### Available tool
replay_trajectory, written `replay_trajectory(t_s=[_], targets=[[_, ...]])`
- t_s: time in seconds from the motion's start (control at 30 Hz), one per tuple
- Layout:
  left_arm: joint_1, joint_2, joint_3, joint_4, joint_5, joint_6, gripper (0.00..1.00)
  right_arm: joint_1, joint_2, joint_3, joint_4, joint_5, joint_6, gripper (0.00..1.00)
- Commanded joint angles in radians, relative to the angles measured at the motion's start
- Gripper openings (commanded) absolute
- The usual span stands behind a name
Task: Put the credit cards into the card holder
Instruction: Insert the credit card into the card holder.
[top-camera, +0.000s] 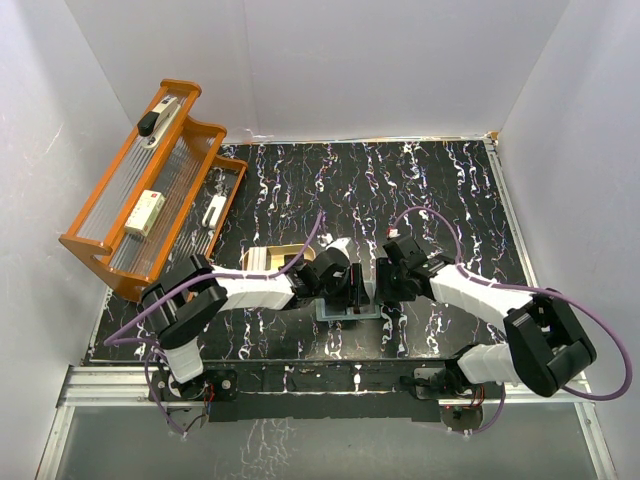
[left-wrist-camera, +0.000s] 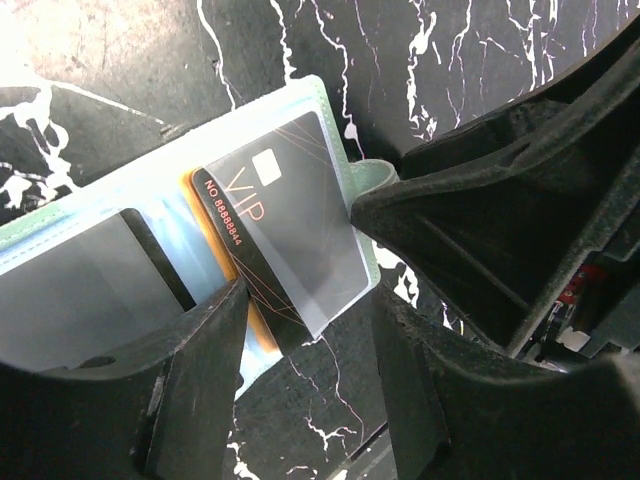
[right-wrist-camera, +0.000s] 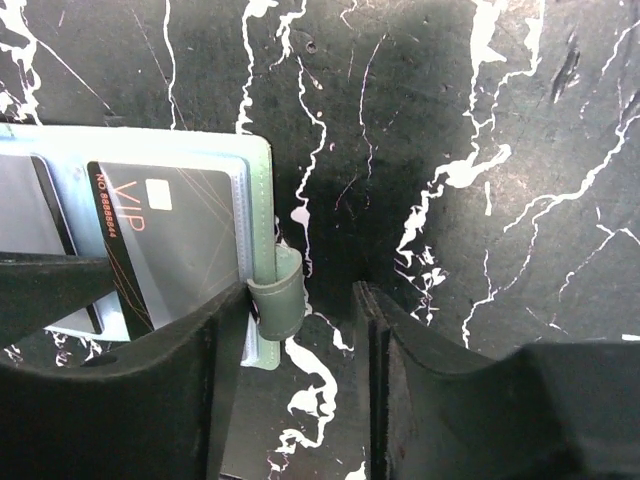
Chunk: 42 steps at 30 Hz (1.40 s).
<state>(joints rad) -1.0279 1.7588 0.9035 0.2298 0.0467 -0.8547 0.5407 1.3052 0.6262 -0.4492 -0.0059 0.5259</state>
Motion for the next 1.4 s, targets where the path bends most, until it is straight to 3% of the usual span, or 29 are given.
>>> replay_trajectory(t_s=[0.0,0.17,0.53,0.8,1.37], targets=[[-0.026,-0.085,0.001,-0.068,0.005,-0.067,0.51,0.005,-0.037,0.052,-0.028,0.012,0.030,0.47],[-0.007,-0.221,-0.026,-0.194,-0.094,-0.049,0.57,0.008,-0.071,0.064,-0.050,0.010,0.043,0.52],[0.076,-0.444,-0.140,-0.351,-0.121,-0.020,0.64,0.048,-0.029,0.113,-0.052,0.040,0.020,0.60],[0.092,-0.444,-0.191,-0.348,-0.107,-0.035,0.68,0.083,0.072,0.194,-0.093,0.079,-0.015,0.60],[0.093,-0.357,-0.287,-0.190,-0.041,-0.087,0.68,0.088,0.132,0.175,-0.120,0.121,-0.036,0.53]])
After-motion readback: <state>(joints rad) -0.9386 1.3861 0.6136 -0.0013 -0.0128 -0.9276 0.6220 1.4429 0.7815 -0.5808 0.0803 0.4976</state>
